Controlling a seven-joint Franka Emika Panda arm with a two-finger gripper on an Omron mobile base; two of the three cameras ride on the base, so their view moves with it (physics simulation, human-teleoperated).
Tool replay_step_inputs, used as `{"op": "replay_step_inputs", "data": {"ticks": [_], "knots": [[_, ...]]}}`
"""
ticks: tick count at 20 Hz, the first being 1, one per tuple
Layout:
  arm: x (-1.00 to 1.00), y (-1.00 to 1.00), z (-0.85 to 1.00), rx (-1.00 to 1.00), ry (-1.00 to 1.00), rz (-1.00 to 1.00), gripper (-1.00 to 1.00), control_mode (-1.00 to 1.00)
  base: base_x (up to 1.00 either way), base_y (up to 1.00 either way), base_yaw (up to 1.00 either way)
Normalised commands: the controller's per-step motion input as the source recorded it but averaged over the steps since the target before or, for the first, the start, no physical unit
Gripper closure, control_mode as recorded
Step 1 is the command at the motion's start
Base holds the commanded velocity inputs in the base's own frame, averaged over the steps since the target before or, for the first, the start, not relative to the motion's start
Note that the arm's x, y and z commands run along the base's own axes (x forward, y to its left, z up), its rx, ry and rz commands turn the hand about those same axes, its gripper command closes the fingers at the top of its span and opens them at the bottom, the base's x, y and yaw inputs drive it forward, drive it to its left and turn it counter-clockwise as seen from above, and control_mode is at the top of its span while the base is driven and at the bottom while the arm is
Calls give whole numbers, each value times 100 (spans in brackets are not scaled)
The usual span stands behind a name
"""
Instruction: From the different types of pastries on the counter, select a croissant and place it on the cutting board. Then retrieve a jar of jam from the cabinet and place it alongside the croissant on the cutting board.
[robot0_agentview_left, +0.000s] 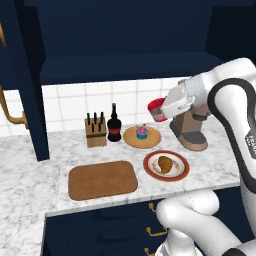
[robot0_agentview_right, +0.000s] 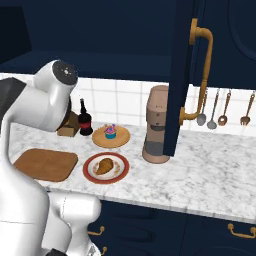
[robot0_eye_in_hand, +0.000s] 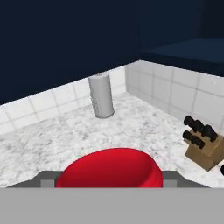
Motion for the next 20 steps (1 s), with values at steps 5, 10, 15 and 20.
{"op": "replay_step_inputs", "data": {"ticks": [5,10,15,20], "knots": [[-6,43,-35,0,0,10,100,-100,0,0,0],[-4,38,-64,-5,-12,5,100,-100,0,0,0],[0,7,-85,-8,-13,19,100,-100,0,0,0],[0,10,-75,0,0,16,100,-100,0,0,0]]}}
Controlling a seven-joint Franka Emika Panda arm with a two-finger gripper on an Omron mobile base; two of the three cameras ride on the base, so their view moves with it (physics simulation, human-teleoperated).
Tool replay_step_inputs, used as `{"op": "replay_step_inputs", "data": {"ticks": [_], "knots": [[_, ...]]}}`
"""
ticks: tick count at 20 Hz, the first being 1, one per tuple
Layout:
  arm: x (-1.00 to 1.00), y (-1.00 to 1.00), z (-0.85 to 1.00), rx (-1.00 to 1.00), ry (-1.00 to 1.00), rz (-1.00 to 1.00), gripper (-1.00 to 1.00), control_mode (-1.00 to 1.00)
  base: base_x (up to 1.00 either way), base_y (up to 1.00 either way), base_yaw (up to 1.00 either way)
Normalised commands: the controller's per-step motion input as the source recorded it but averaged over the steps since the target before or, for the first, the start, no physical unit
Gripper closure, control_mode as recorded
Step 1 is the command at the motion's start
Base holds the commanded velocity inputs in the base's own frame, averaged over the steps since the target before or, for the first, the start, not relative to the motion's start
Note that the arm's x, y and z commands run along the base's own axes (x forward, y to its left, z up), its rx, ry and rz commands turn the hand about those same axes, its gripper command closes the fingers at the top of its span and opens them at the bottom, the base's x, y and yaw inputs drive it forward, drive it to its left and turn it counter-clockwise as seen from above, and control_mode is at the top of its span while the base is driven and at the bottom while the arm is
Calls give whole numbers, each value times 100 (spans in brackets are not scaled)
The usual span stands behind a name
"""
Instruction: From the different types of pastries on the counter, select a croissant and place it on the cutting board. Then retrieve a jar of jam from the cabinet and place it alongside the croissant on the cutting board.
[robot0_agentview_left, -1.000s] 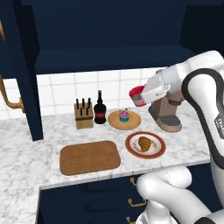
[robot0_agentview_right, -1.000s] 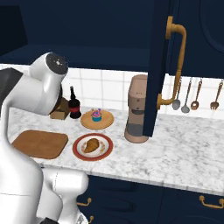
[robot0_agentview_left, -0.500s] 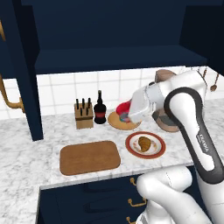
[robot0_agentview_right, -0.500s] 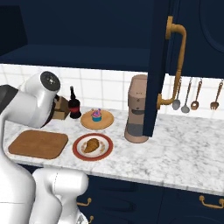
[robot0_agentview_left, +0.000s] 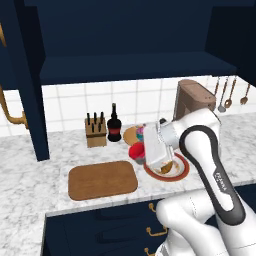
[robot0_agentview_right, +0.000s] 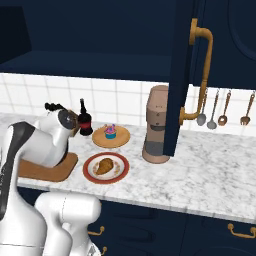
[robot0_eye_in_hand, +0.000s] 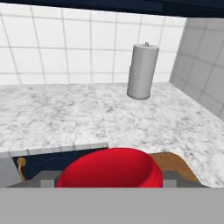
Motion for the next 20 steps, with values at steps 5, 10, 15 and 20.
{"op": "replay_step_inputs", "data": {"ticks": [5,10,15,20], "knots": [[0,52,-17,-2,5,1,100,-100,0,0,0],[15,59,-10,-8,10,-5,100,-100,0,0,0],[16,36,-32,-3,14,0,100,-100,0,0,0],[2,3,-40,0,1,0,100,-100,0,0,0]]}}
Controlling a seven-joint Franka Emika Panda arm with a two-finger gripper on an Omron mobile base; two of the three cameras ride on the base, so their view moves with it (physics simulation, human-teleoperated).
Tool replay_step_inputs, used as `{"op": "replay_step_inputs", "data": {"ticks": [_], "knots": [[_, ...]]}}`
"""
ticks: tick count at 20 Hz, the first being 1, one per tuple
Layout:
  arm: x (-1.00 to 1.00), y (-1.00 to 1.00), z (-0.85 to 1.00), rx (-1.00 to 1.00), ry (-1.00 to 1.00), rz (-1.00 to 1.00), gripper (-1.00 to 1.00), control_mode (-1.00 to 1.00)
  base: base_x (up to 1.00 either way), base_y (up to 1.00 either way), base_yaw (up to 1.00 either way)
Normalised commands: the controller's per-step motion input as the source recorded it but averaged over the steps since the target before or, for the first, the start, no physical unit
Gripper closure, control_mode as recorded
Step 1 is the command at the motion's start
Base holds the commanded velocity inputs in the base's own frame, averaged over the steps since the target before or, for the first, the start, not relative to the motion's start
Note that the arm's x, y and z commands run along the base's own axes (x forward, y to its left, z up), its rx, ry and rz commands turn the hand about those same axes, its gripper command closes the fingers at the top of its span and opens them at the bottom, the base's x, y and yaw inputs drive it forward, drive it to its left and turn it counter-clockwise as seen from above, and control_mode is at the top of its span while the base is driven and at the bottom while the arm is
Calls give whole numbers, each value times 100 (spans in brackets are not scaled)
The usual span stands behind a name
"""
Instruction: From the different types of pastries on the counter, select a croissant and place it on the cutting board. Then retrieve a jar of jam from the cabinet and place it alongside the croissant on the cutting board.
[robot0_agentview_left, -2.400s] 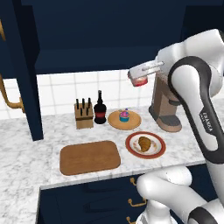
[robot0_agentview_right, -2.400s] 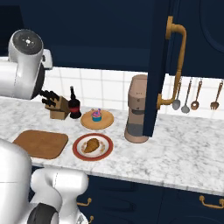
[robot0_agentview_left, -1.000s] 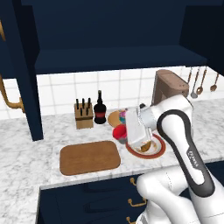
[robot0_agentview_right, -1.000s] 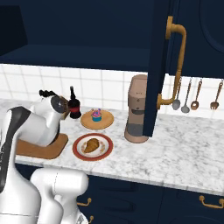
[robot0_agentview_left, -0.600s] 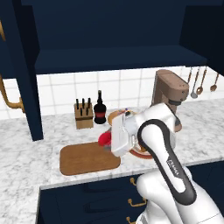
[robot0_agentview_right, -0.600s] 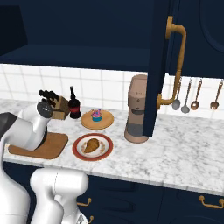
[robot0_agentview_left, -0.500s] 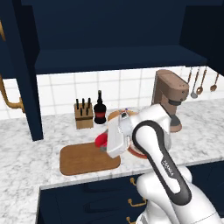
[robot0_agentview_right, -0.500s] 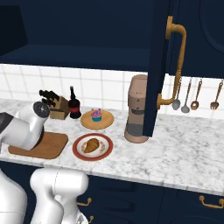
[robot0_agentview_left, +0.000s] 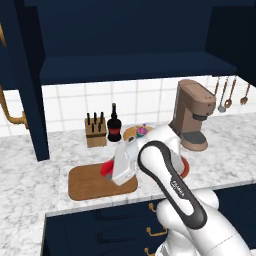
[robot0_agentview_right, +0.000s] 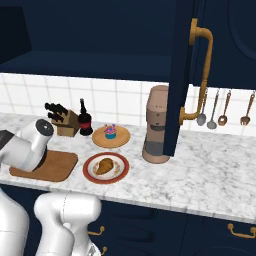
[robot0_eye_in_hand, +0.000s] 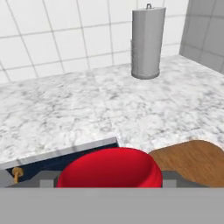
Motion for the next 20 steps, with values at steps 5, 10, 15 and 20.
{"op": "replay_step_inputs", "data": {"ticks": [5,10,15,20], "knots": [[6,25,-35,0,0,-2,100,-100,0,0,0],[31,21,-22,0,0,-7,100,-100,0,0,0],[38,-2,-20,0,0,1,100,-100,0,0,0],[34,-1,-9,0,1,5,100,-100,0,0,0]]}}
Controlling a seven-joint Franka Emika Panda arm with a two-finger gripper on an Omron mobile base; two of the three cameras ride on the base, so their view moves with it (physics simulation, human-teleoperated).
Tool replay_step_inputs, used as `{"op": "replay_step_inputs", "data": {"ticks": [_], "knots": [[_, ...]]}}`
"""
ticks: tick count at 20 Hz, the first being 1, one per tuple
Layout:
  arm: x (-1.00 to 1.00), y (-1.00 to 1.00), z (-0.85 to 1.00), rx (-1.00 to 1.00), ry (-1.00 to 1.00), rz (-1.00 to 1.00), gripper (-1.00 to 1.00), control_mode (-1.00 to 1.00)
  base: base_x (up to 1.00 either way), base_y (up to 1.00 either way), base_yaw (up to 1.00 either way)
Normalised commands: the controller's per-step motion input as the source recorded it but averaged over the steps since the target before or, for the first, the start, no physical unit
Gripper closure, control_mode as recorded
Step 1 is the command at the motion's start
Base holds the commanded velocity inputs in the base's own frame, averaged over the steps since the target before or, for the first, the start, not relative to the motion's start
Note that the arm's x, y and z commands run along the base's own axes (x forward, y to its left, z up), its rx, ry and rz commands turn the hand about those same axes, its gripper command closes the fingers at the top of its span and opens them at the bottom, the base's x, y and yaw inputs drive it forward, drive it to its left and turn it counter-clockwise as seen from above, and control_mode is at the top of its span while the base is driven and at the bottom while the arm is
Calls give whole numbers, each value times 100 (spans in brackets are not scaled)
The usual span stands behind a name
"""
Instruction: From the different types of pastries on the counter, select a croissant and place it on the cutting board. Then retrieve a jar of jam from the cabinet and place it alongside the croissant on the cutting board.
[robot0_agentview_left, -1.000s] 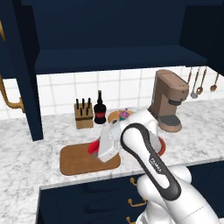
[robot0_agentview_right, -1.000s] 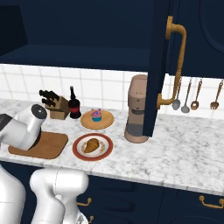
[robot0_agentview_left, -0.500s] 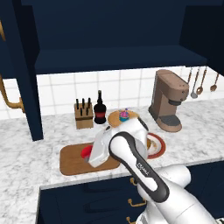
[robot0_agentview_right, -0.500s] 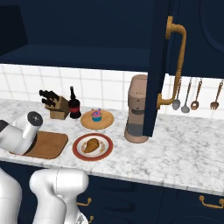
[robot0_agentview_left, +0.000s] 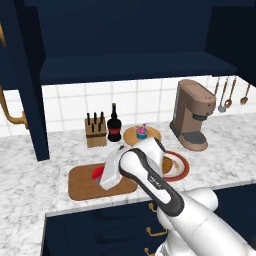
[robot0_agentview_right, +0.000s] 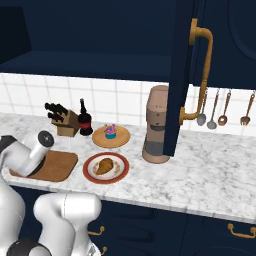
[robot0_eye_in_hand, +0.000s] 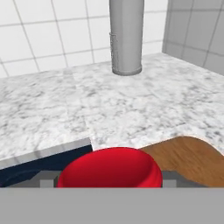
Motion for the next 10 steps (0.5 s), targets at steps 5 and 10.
{"op": "replay_step_inputs", "data": {"ticks": [5,10], "knots": [[29,0,-17,0,2,6,100,-100,0,0,0],[5,0,-25,0,4,1,100,-100,0,0,0]]}}
